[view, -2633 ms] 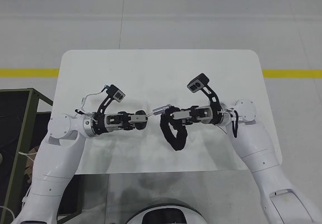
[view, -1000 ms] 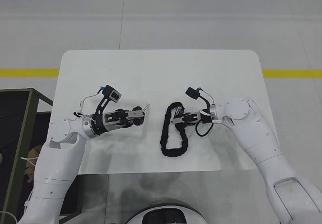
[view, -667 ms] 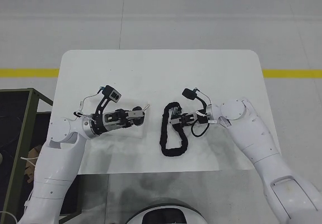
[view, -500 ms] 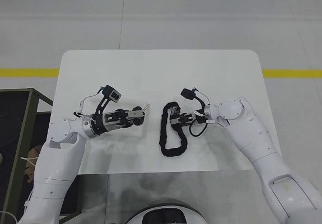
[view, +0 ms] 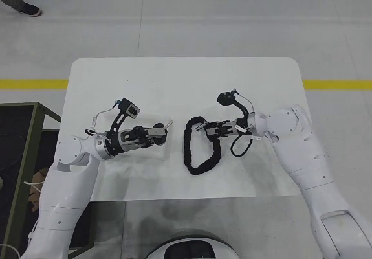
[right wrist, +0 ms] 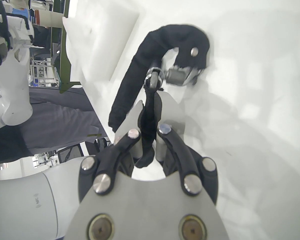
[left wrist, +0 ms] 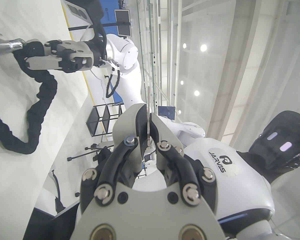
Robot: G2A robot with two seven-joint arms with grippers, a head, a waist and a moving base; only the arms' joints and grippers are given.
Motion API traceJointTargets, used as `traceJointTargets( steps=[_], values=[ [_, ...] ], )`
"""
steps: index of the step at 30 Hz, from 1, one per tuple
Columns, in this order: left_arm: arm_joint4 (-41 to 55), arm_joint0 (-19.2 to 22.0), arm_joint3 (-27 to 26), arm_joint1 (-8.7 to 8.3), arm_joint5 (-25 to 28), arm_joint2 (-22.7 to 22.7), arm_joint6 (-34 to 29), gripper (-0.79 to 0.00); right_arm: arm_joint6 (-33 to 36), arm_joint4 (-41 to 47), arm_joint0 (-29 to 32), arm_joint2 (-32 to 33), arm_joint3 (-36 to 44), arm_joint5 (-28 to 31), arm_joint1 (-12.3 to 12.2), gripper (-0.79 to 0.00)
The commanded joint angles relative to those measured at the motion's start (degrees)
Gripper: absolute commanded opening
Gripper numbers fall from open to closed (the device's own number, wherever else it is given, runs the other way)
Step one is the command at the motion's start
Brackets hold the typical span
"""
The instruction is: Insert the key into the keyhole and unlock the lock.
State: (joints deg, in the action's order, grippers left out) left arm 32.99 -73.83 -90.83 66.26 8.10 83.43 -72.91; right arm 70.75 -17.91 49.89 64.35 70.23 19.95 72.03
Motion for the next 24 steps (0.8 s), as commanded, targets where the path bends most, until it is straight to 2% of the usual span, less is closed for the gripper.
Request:
traceJointTargets(
  steps=[1,7,8,12,15,18,24],
  values=[
    [0.0,0.0,0.0,0.0,0.0,0.0,0.0,-0.785,-0.1,0.0,-0.1,-0.1,-0.2,0.0,0.0,-0.785],
    [0.0,0.0,0.0,0.0,0.0,0.0,0.0,-0.785,-0.1,0.0,-0.1,-0.1,-0.2,0.0,0.0,-0.785],
    [0.0,0.0,0.0,0.0,0.0,0.0,0.0,-0.785,-0.9,-0.5,1.6,0.0,0.9,0.1,-0.1,-0.785],
    [0.0,0.0,0.0,0.0,0.0,0.0,0.0,-0.785,-2.4,-16.7,6.7,1.1,12.6,-5.5,-1.5,-0.785],
    [0.0,0.0,0.0,0.0,0.0,0.0,0.0,-0.785,2.0,-30.8,9.2,-0.1,20.4,-9.9,-2.3,-0.785],
    [0.0,0.0,0.0,0.0,0.0,0.0,0.0,-0.785,4.0,-42.5,10.4,-1.7,24.6,-13.8,-2.6,-0.785],
    [0.0,0.0,0.0,0.0,0.0,0.0,0.0,-0.785,10.0,-47.4,11.6,-3.7,29.4,-16.7,-2.2,-0.785]
  ],
)
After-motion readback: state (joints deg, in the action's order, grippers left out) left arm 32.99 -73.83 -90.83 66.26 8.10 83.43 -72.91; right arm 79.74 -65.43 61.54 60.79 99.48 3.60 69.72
